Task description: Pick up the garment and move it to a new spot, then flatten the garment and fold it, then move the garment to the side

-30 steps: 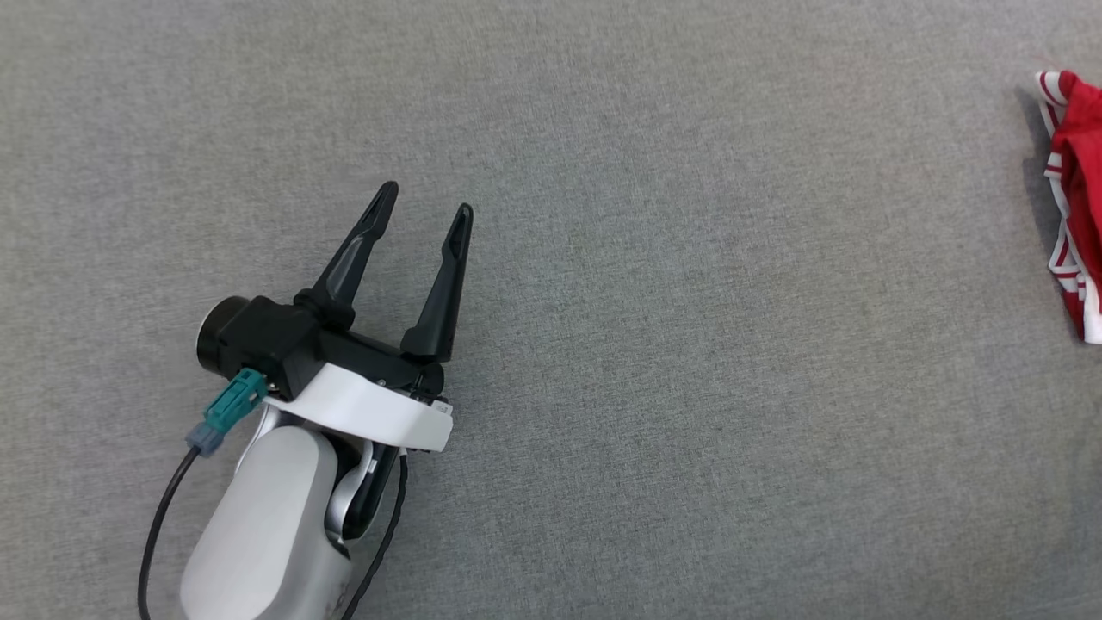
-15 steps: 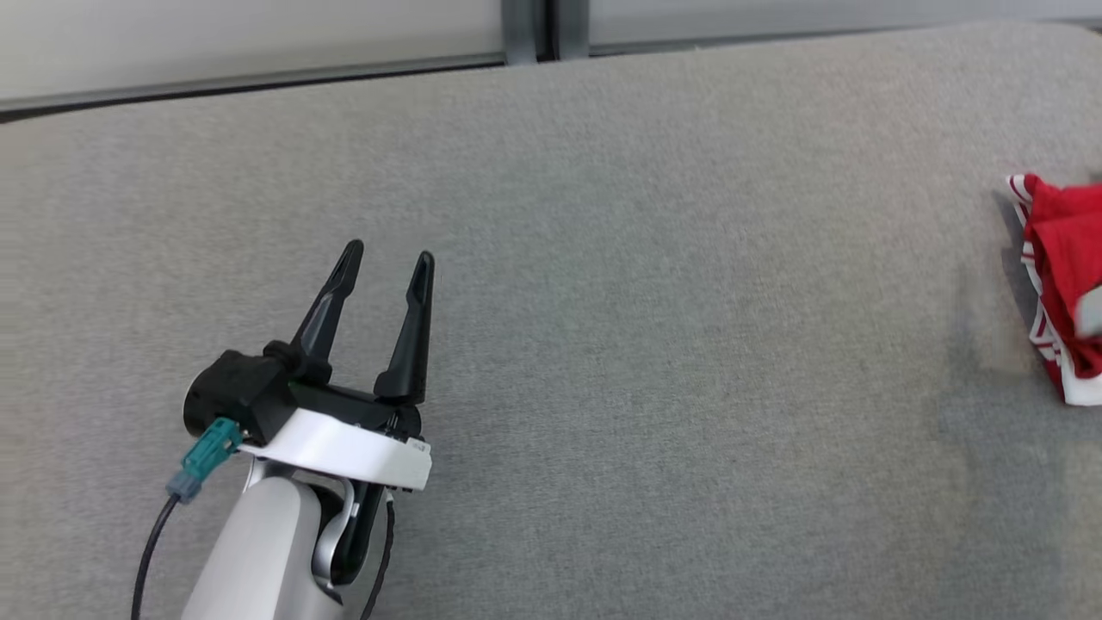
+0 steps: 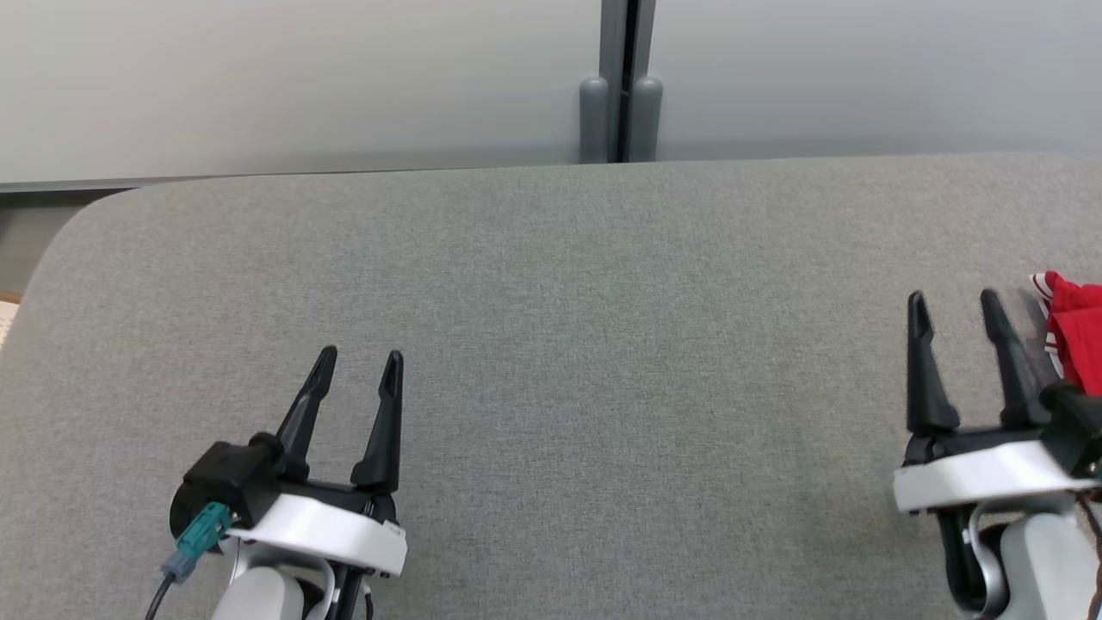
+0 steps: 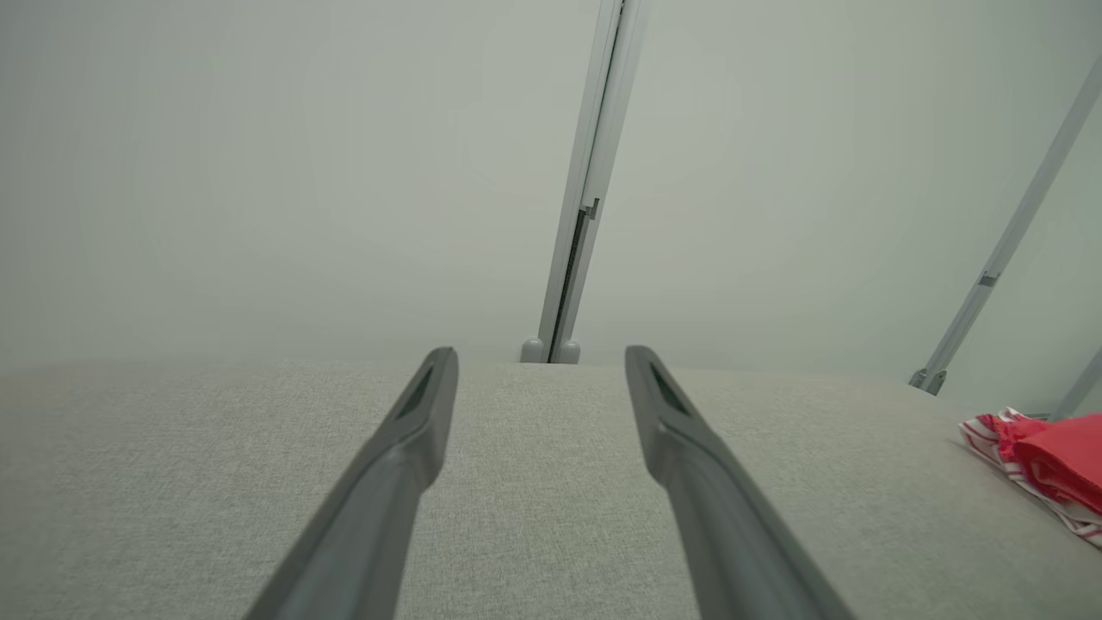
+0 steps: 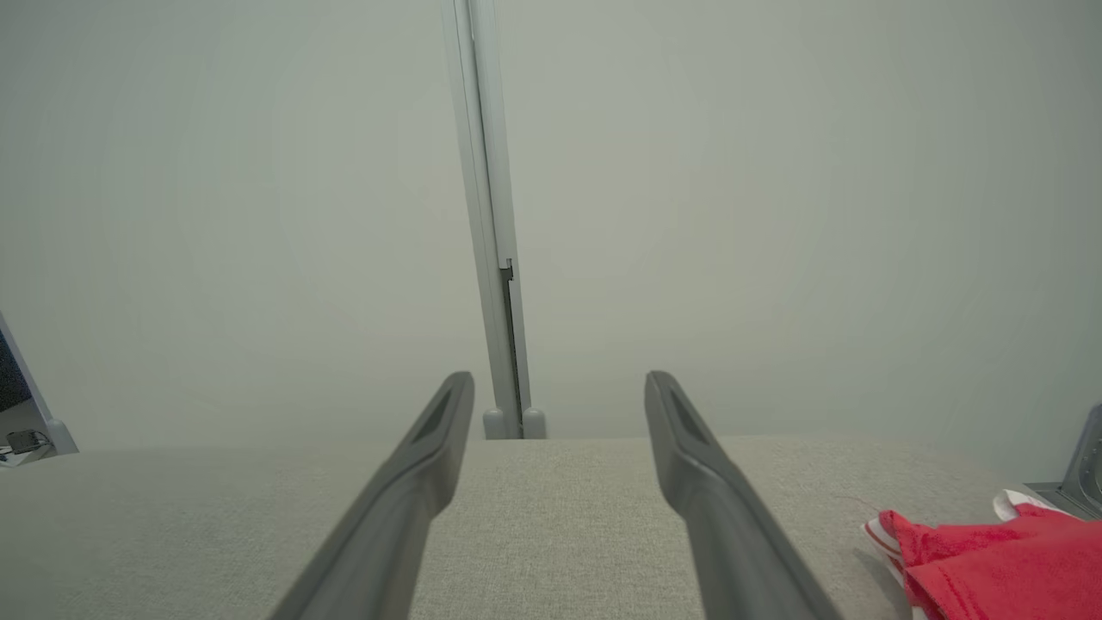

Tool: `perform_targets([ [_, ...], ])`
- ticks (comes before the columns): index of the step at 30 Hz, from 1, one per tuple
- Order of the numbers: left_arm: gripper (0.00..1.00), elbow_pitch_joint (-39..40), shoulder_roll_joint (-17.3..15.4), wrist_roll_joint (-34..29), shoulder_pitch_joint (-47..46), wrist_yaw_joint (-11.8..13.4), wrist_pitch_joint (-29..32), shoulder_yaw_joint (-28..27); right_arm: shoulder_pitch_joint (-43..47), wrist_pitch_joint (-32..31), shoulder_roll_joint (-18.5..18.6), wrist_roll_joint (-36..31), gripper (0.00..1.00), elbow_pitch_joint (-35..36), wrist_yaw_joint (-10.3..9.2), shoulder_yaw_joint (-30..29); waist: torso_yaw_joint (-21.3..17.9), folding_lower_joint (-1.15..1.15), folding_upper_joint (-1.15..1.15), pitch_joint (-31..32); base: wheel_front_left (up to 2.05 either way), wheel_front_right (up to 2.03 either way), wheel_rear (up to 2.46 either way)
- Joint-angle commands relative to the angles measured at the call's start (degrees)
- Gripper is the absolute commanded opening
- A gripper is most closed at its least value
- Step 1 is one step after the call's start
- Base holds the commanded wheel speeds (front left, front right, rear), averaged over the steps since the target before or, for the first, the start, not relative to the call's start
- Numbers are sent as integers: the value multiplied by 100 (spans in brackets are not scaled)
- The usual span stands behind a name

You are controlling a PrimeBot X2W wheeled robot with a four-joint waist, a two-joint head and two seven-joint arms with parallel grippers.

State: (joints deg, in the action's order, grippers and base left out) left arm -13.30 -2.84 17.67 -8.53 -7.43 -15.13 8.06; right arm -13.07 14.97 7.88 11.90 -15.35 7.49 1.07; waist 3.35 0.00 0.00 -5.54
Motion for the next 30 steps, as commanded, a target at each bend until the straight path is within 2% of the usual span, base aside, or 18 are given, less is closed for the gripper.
perform_targets([
  [1,100,-18,-19,7,50,-7,3,-31,94,26,-25,42,100,59,-2,-20,54,0,0,68,0,0,0],
  [6,100,-77,-13,120,271,102,3,-38,475,27,-276,156,100,183,-1,59,73,0,0,149,0,0,0],
  [15,100,14,-20,-44,336,122,3,20,655,28,-388,-95,100,180,-1,115,51,0,0,181,0,0,0],
  [20,100,101,-17,-53,338,250,3,-86,639,28,-410,-166,100,220,-1,99,33,0,0,185,0,0,0],
  [23,100,169,-16,2,322,198,3,-72,622,28,-423,-188,100,235,-1,69,22,0,0,184,0,0,0],
  [24,100,174,-16,-284,318,205,3,-45,619,28,-425,-196,100,235,-1,57,20,0,0,186,0,0,0],
  [26,100,195,-23,-329,344,186,3,-40,616,28,-437,-113,100,238,-1,34,14,0,0,189,0,0,0],
  [30,100,141,-18,-238,364,180,3,-82,638,28,-452,-72,100,216,-1,61,11,0,0,192,0,0,0],
])
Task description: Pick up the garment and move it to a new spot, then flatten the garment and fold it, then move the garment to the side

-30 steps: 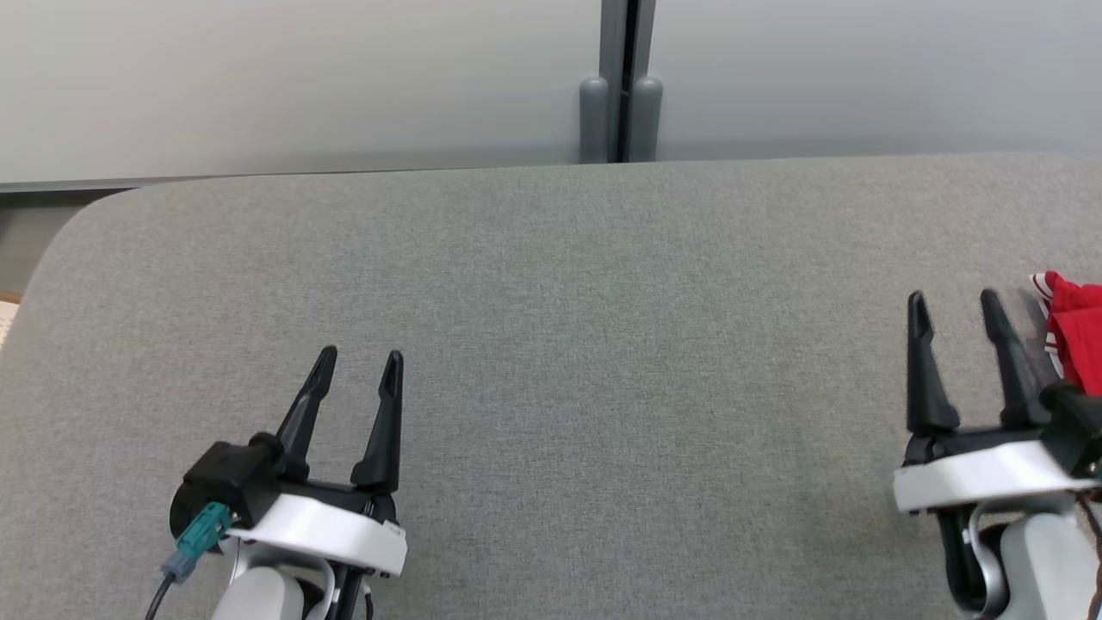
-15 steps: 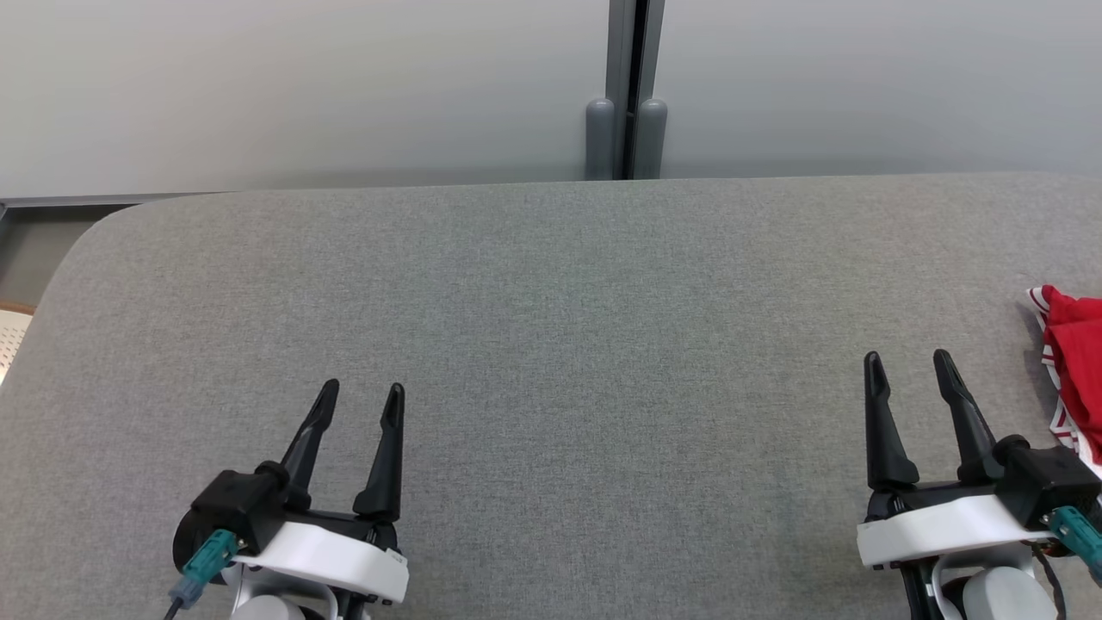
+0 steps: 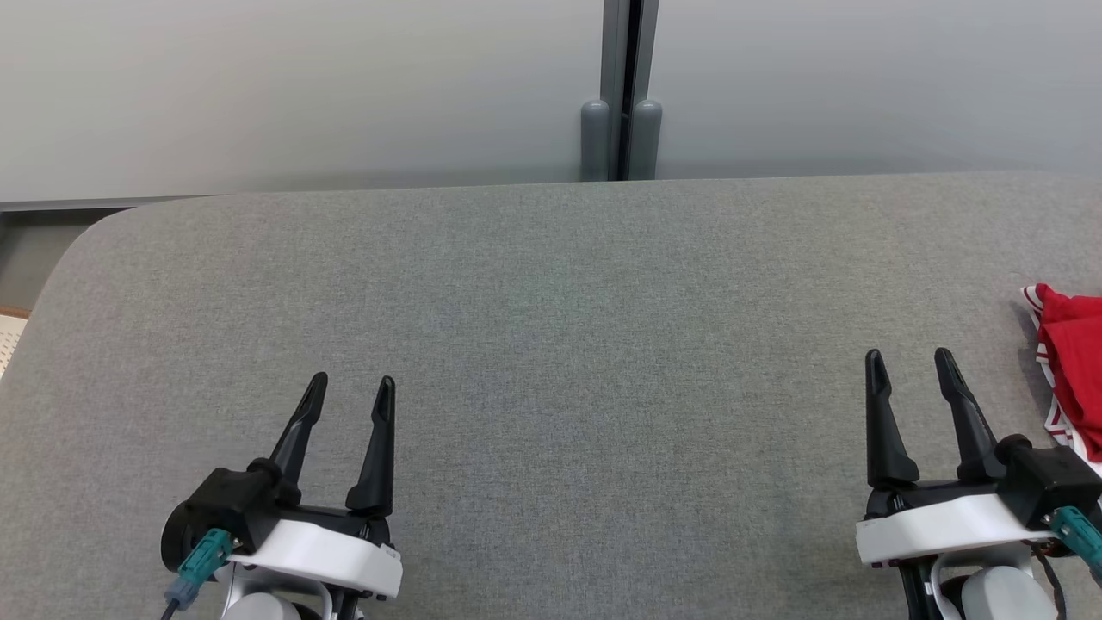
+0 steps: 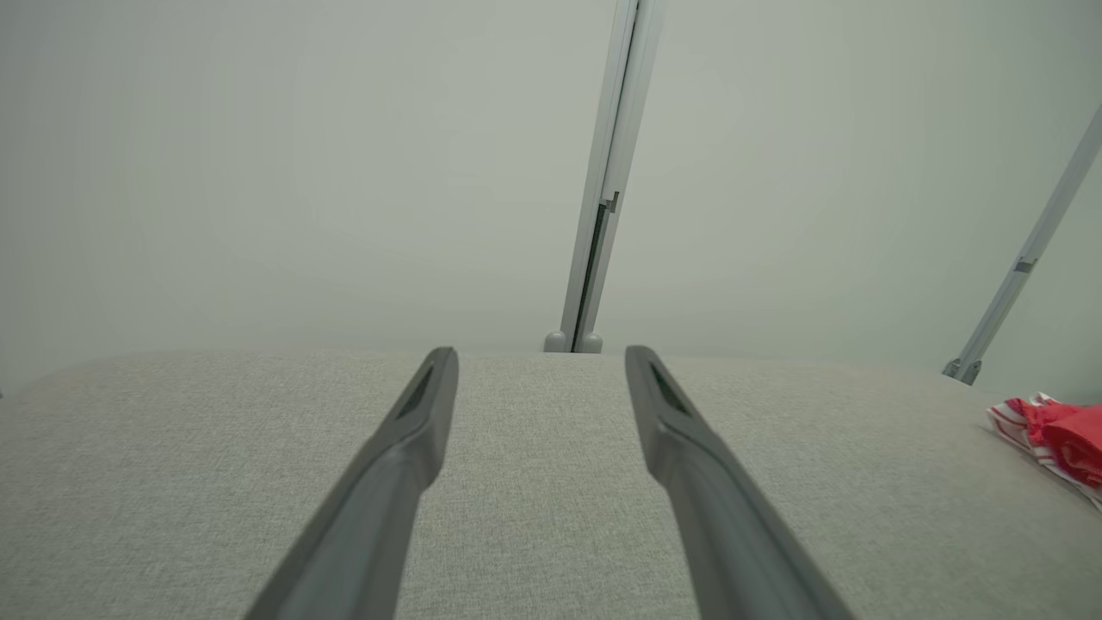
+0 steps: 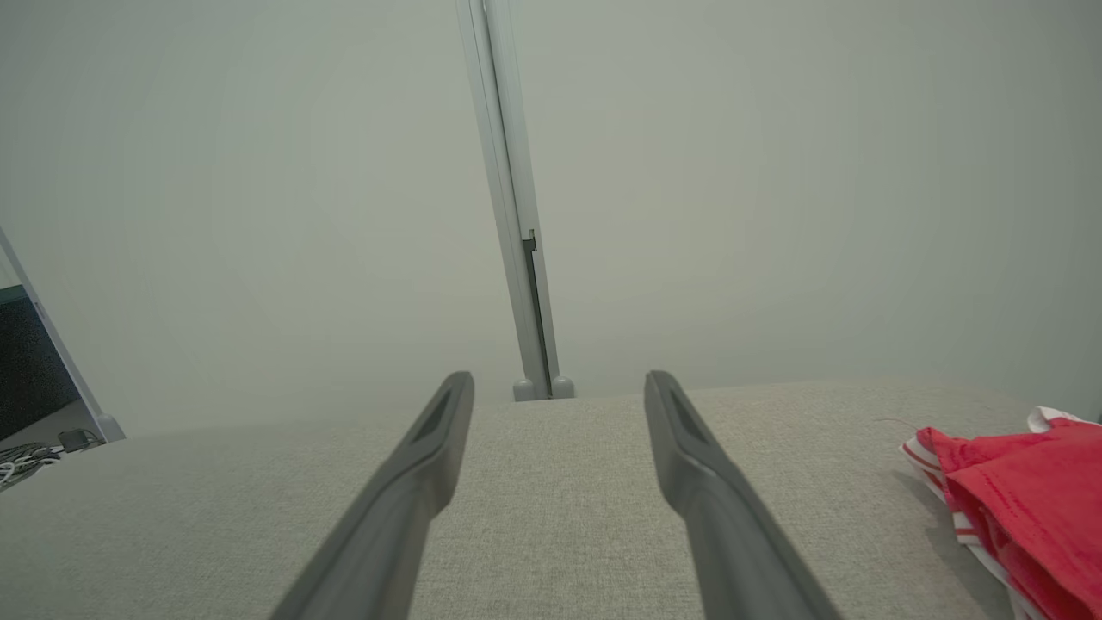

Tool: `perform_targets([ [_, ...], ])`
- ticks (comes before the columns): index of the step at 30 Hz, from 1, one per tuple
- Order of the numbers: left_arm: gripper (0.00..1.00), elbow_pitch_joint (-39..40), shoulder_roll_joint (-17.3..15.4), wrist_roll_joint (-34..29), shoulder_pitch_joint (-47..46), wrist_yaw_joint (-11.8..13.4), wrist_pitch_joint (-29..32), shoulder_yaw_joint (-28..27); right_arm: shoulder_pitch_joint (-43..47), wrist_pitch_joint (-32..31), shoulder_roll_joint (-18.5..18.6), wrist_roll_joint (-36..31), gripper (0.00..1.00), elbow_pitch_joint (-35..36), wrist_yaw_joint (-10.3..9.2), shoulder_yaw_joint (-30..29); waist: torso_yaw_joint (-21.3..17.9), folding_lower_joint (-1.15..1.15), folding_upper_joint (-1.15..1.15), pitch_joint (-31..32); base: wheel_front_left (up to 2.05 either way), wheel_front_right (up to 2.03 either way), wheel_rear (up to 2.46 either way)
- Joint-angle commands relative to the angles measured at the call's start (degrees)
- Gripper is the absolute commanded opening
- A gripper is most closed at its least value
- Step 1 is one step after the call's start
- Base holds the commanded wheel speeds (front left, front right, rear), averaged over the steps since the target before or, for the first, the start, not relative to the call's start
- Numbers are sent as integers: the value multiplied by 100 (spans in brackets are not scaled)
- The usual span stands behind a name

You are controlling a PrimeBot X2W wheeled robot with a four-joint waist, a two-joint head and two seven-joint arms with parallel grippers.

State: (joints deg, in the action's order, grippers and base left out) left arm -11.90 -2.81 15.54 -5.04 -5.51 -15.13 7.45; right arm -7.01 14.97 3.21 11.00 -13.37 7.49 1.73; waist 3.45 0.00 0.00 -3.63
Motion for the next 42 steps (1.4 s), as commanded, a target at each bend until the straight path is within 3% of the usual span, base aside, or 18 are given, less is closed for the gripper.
perform_targets([
  [1,100,2,-23,22,18,11,3,-55,37,28,14,20,100,10,-1,-1,2,0,0,2,0,0,0],
  [25,100,-46,-21,299,71,-55,3,-268,5,28,-7,52,100,-25,-1,28,51,0,0,-41,0,0,0],
  [26,0,-53,0,288,35,-49,-1,-242,0,0,-15,20,0,-25,0,38,51,0,0,-41,0,0,0],
  [29,0,-164,18,366,108,-50,19,-235,47,-33,-31,94,0,-128,0,41,49,0,0,-39,0,0,0],
  [42,0,-175,-14,1683,55,-77,372,-412,48,-407,-29,1516,0,-109,0,-111,7,0,0,1,0,0,0],
])
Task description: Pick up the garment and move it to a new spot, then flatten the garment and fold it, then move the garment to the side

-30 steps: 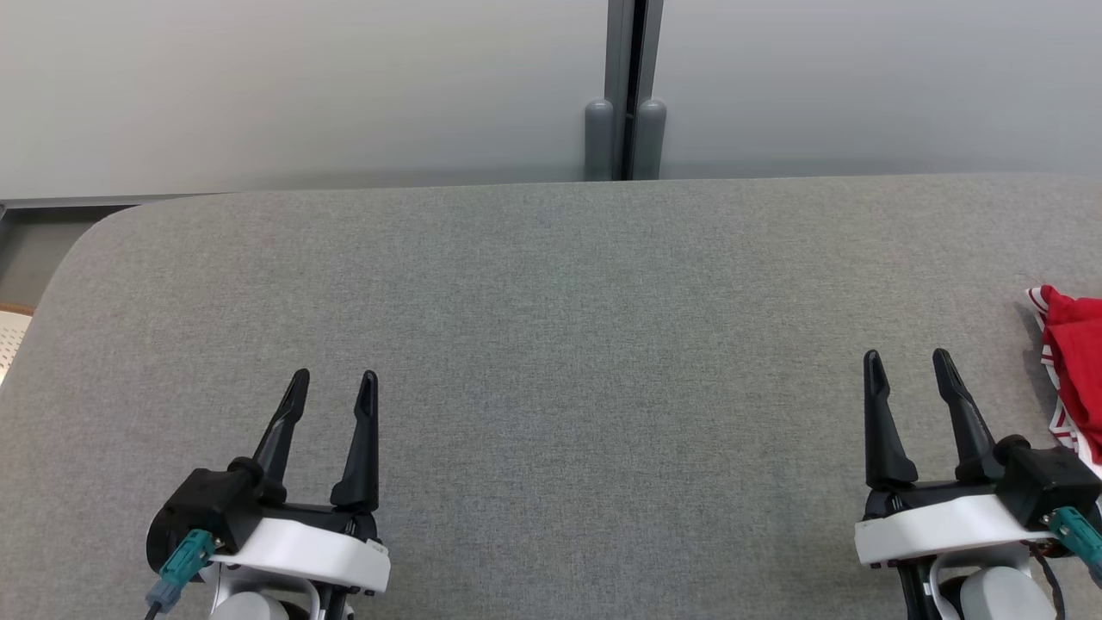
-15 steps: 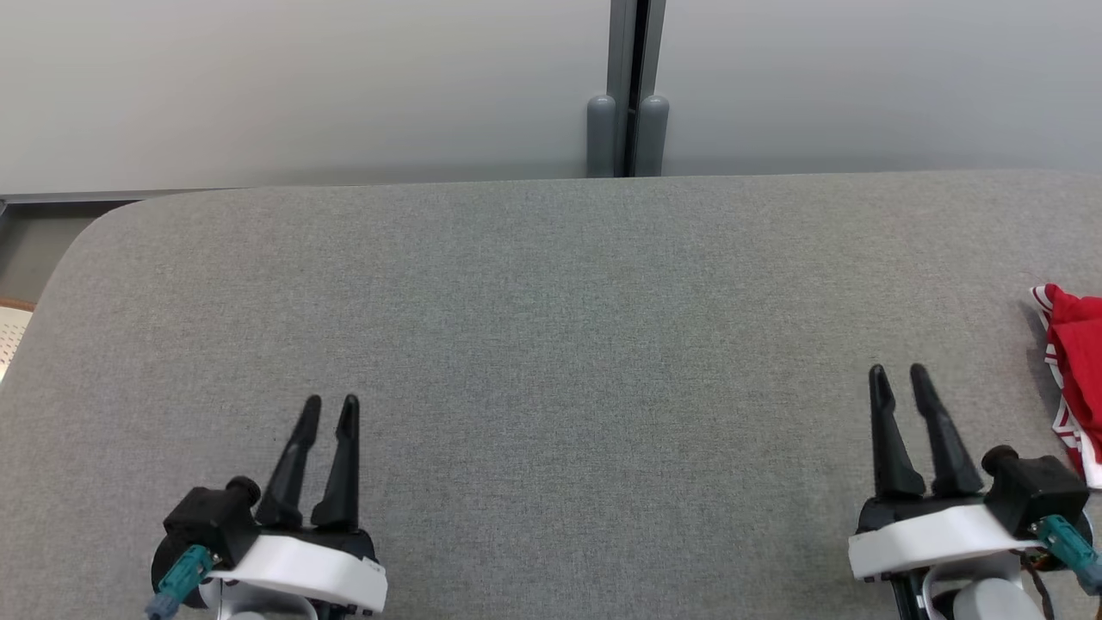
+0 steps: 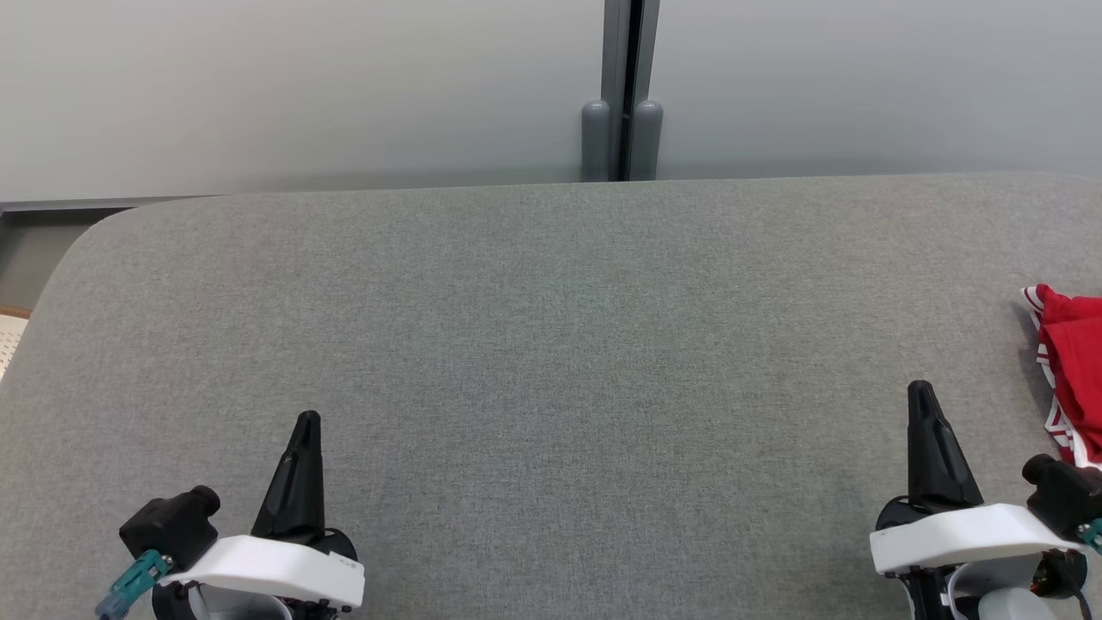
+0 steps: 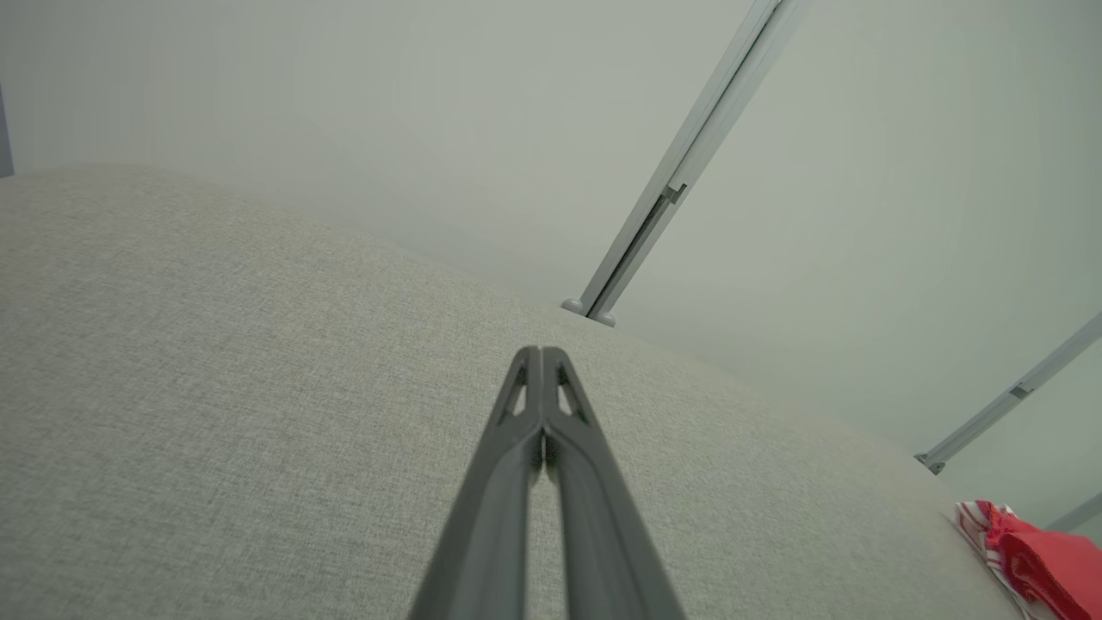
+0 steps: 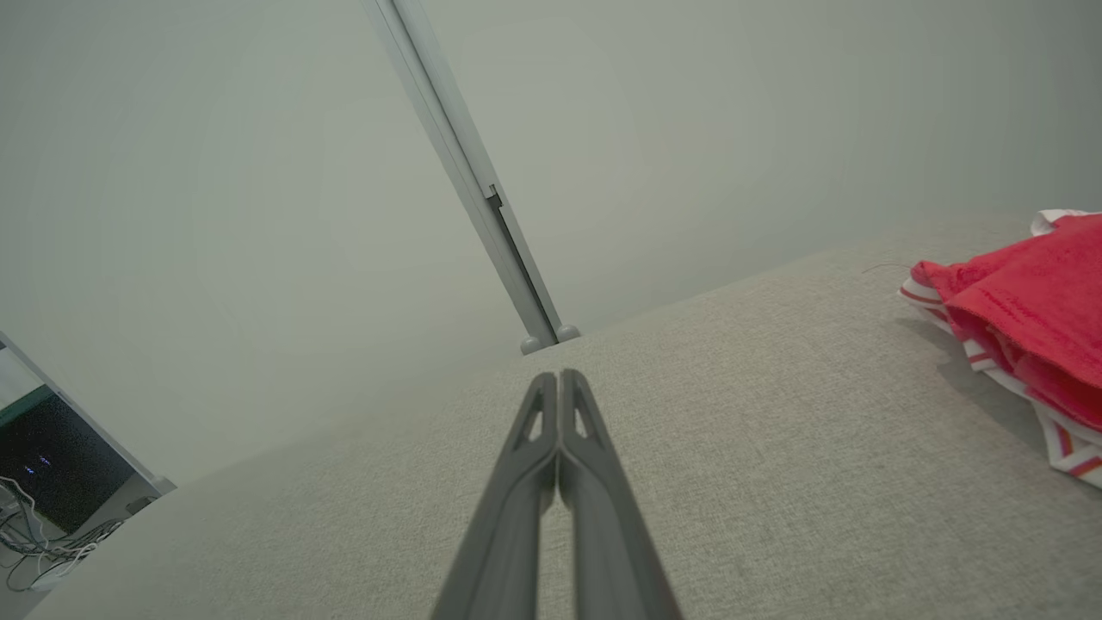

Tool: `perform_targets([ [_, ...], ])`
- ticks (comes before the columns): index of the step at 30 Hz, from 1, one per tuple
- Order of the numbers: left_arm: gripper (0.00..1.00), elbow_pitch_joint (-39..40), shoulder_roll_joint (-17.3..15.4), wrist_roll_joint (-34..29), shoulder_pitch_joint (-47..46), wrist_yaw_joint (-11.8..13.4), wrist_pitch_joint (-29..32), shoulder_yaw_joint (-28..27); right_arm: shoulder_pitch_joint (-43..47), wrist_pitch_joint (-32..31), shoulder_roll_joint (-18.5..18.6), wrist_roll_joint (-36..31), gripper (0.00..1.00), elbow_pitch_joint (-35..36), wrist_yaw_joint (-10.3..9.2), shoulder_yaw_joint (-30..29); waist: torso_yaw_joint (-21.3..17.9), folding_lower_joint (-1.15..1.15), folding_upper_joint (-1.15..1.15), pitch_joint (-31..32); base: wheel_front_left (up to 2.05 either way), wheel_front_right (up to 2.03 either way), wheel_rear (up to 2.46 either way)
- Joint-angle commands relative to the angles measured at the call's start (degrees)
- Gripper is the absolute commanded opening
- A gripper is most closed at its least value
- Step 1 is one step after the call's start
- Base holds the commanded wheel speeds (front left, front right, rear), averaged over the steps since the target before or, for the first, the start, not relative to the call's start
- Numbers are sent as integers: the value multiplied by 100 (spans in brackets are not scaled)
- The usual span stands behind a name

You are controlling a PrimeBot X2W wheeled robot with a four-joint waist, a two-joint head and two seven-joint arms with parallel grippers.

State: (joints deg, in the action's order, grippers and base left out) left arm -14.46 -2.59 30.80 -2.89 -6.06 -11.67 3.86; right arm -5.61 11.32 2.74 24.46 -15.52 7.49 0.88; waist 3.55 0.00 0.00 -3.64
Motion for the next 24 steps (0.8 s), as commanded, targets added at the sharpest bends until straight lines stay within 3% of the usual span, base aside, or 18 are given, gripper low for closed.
perform_targets([
  [1,0,81,-37,247,-164,-25,51,-65,-92,-68,19,269,0,108,0,-37,-6,0,0,5,0,0,0],
  [24,0,80,-68,2083,-232,-63,563,-331,-94,-597,21,2260,0,134,0,-257,-78,0,0,76,0,0,0],
])
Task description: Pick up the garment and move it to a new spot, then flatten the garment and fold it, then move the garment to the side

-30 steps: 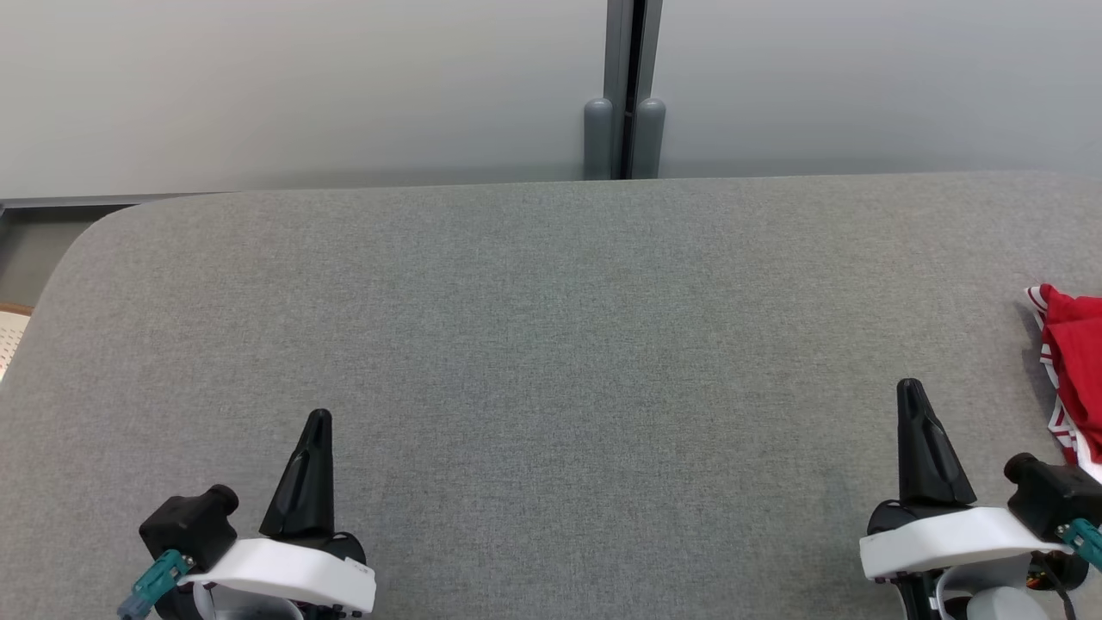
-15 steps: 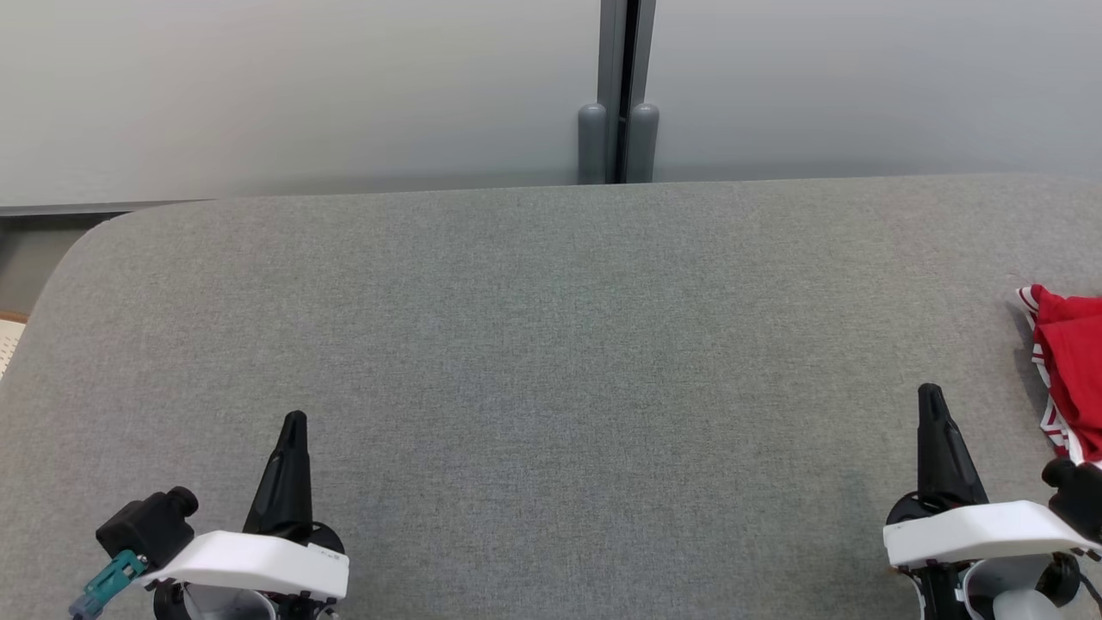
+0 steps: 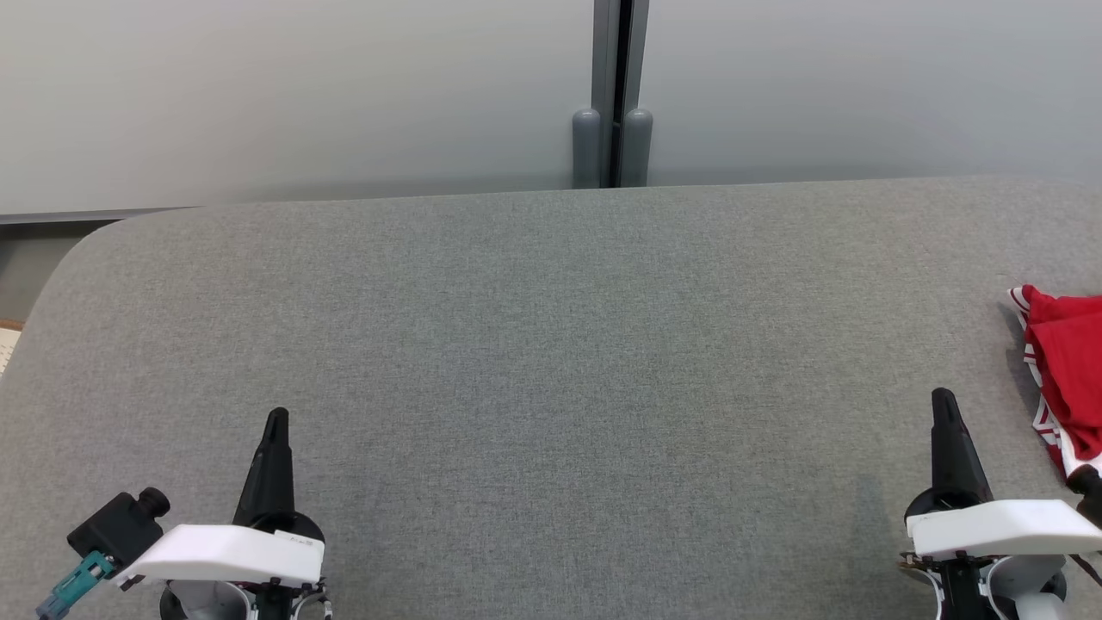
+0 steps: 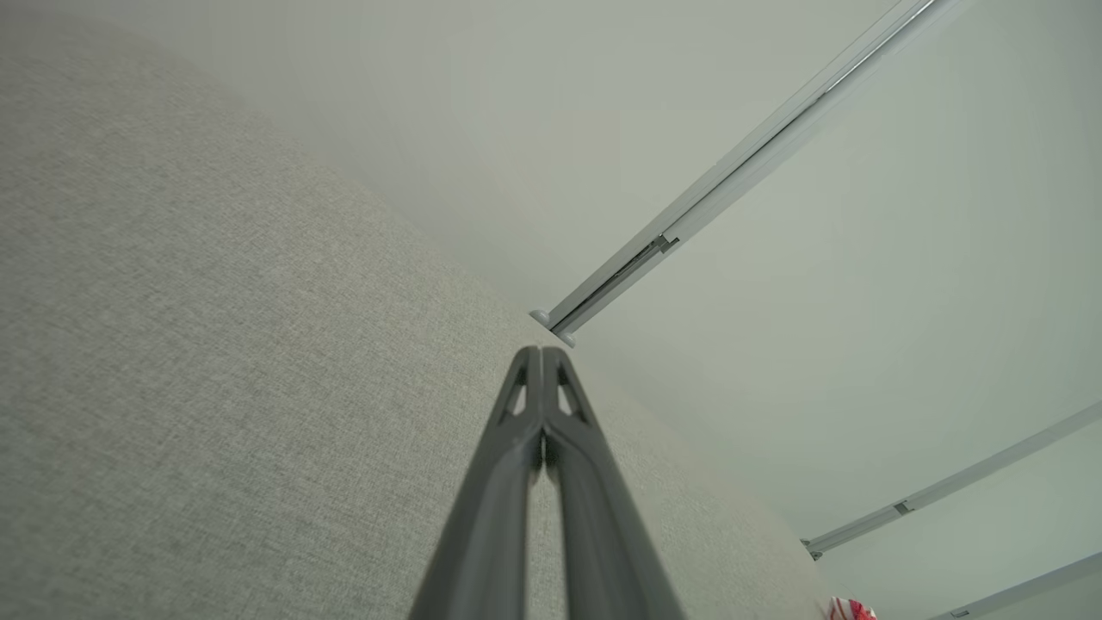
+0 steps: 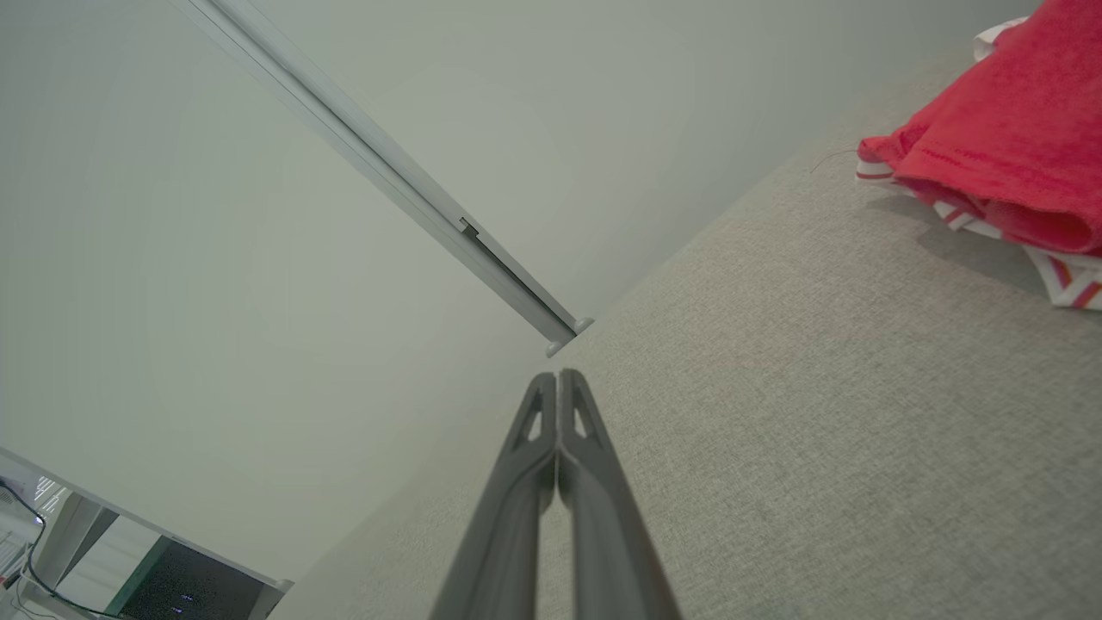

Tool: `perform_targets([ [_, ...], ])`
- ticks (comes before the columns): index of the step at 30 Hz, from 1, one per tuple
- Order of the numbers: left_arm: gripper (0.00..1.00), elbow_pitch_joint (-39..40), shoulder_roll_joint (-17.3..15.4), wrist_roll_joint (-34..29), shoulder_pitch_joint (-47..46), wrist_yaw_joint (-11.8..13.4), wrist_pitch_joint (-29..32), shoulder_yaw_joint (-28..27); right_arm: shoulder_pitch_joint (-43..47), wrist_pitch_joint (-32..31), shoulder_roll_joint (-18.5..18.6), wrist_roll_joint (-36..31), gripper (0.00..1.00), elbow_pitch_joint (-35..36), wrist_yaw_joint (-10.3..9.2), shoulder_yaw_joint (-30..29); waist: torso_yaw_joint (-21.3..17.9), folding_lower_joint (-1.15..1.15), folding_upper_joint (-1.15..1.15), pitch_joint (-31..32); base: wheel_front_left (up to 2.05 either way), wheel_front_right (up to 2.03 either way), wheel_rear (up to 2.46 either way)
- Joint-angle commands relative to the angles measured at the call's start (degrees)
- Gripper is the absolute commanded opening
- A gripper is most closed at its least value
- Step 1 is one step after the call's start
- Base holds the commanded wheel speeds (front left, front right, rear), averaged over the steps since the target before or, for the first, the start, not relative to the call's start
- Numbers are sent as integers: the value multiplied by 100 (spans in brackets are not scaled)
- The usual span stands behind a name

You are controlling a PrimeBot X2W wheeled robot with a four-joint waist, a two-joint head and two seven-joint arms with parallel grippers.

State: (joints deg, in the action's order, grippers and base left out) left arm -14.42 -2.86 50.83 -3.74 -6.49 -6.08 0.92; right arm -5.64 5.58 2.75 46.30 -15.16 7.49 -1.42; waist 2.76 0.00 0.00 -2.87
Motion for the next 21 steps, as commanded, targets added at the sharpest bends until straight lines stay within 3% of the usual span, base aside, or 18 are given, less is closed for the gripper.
perform_targets([
  [1,0,75,-41,151,-148,-22,23,-47,-90,-41,20,150,0,98,0,-35,-3,0,0,3,0,0,0],
  [21,0,72,-52,1393,-200,-51,387,-244,-90,-405,22,1513,0,107,0,-184,-66,0,0,64,0,0,0],
])
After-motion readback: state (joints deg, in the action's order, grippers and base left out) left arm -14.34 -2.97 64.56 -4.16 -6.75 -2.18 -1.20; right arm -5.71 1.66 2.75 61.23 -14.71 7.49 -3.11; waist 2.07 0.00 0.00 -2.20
